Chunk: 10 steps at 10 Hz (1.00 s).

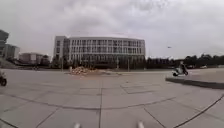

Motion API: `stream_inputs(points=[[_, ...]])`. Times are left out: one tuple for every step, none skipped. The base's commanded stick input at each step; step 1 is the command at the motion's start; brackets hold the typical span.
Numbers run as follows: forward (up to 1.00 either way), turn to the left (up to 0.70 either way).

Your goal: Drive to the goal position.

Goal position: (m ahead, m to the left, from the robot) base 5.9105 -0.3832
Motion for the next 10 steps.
stream_inputs(points=[[0.50, 0.00], [0.50, 0.00], [0.50, 0.00], [0.50, 0.00], [0.50, 0.00], [0.50, 0.00], [0.50, 0.00], [0.50, 0.00], [0.50, 0.00], [0.50, 0.00]])
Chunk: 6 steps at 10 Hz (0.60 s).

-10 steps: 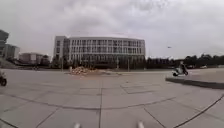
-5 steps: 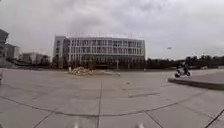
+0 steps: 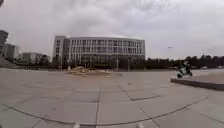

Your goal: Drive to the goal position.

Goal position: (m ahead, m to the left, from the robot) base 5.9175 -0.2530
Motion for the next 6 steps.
stream_inputs(points=[[0.50, 0.00], [0.50, 0.00], [0.50, 0.00], [0.50, 0.00], [0.50, 0.00], [0.50, 0.00]])
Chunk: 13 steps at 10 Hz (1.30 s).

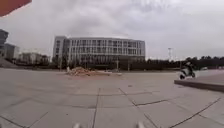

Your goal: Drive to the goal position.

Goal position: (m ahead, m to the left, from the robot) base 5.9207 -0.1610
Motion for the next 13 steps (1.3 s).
stream_inputs(points=[[0.50, 0.00], [0.50, 0.00], [0.50, 0.00], [0.50, 0.00], [0.50, 0.00], [0.50, 0.00], [0.50, 0.00], [0.50, 0.00], [0.50, 0.00], [0.50, 0.00], [0.50, 0.00], [0.50, 0.00], [0.50, 0.00]])
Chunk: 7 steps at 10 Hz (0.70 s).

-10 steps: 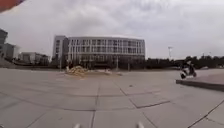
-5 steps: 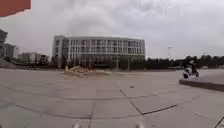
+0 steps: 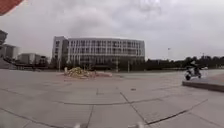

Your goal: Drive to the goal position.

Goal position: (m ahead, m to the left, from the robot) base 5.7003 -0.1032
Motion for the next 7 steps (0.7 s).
stream_inputs(points=[[0.50, 0.00], [0.50, 0.00], [0.50, 0.00], [0.50, 0.00], [0.50, -0.01], [0.50, -0.02], [0.50, -0.19]])
